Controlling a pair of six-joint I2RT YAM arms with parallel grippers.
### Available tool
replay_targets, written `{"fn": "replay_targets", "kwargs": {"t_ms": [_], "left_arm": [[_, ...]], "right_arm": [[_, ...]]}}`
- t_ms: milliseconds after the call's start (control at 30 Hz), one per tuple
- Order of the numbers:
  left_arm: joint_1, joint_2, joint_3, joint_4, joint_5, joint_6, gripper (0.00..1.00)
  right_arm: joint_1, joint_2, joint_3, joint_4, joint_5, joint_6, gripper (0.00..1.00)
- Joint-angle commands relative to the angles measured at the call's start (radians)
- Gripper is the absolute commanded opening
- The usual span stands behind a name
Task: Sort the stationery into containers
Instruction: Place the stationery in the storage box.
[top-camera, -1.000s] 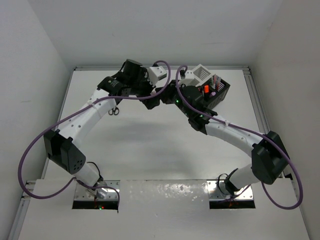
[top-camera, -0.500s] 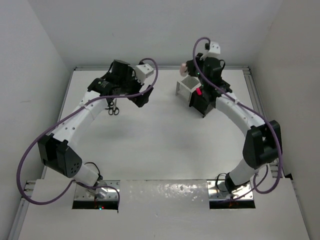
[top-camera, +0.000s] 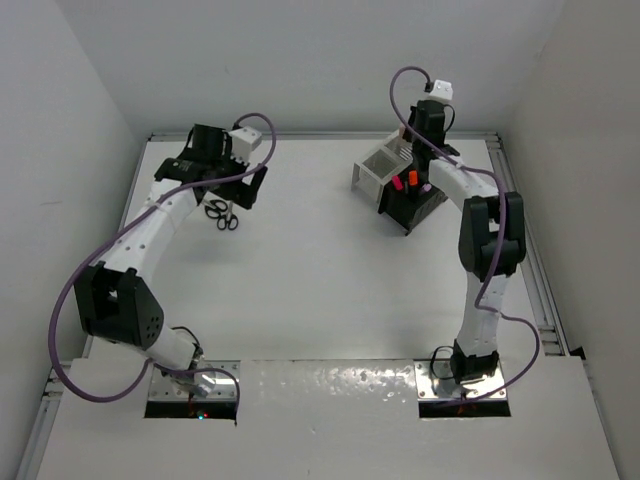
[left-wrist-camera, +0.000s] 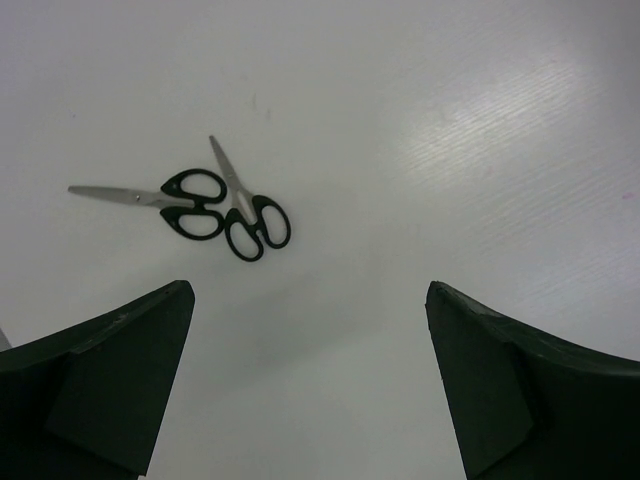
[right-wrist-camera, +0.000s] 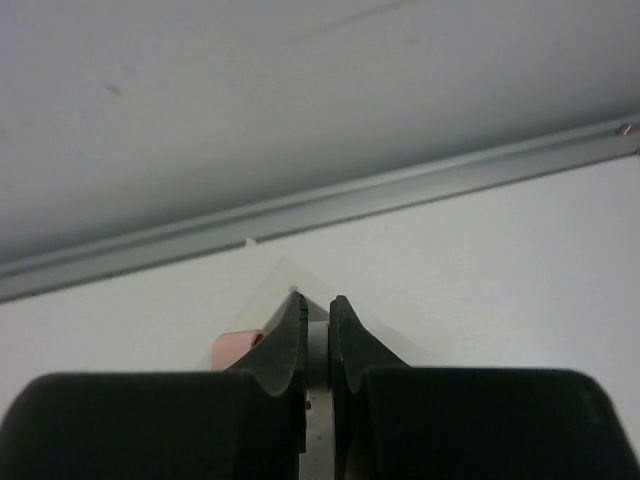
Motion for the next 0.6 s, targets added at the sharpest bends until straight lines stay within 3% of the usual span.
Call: {"fn": "replay_targets", "kwargs": {"t_ms": [0, 367, 433, 567], "left_arm": [[0.05, 0.023, -0.009, 0.034, -0.028, -0.024, 1.0], [0.139, 0.126, 0.011, 0.048, -0.066, -0.088, 1.0], [0.15, 0.146, 0.01, 0.049, -0.078, -0.102, 1.0], [0.187, 0.188, 0.013, 0.052, -0.113, -0.146, 1.0]], "right_arm": [[0.003, 0.022, 0.032, 0.036, 0.013, -0.001, 0.0], [0.0, 0.099, -0.046, 0.095, 0.01, 0.071, 0.0], [0.001, 0.099, -0.057, 0.096, 0.017, 0.072, 0.05], [-0.003, 0.093, -0.063, 0.095, 0.01, 0.069, 0.28]]}}
